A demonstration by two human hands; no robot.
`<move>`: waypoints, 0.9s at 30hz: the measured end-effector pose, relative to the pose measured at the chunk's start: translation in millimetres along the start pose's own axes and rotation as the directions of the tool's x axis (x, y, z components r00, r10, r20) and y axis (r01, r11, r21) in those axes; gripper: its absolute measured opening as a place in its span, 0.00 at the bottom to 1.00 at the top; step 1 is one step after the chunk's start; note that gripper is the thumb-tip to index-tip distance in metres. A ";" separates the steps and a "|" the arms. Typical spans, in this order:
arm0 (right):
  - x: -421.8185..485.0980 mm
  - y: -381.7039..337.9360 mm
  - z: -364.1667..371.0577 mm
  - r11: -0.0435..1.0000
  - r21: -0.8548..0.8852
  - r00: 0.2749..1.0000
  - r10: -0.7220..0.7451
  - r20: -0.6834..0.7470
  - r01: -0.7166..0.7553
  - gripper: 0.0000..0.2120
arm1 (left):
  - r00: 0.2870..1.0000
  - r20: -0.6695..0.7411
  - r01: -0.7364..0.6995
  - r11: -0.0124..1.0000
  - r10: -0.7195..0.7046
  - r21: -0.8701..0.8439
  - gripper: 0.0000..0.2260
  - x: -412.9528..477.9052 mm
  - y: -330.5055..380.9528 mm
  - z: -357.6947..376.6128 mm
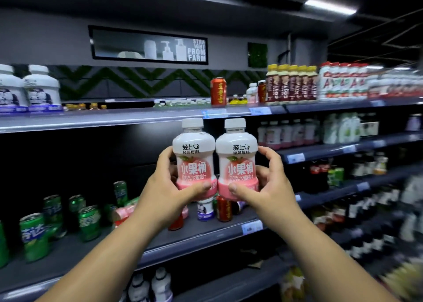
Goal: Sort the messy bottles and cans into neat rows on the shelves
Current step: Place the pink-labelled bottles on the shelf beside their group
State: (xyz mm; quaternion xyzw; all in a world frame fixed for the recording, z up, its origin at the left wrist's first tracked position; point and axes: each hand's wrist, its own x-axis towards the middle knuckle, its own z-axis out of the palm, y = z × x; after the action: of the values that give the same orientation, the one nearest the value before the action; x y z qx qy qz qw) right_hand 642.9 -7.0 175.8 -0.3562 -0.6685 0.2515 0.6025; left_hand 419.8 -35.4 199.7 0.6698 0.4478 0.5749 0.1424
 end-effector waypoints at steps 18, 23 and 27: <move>78.6 109.8 -318.4 0.989 -0.087 0.990 0.116 -0.075 -0.122 0.44 | 0.986 0.144 -0.058 0.985 0.082 -0.161 0.45 94.5 43.5 351.7; 116.3 151.0 -341.2 0.983 -0.099 0.985 0.148 -0.085 -0.156 0.45 | 0.984 0.161 -0.051 0.987 0.075 -0.149 0.45 130.9 23.7 396.0; 156.0 189.3 -348.6 0.980 -0.114 0.984 0.155 -0.087 -0.165 0.42 | 0.981 0.174 -0.057 0.988 0.082 -0.144 0.44 171.7 -3.3 424.9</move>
State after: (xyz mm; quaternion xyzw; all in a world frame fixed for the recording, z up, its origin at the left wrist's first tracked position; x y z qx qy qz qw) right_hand 1015.8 199.4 180.0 -0.4541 -0.6278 0.2442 0.5832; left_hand 789.2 235.3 181.0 0.7226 0.3687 0.5465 0.2080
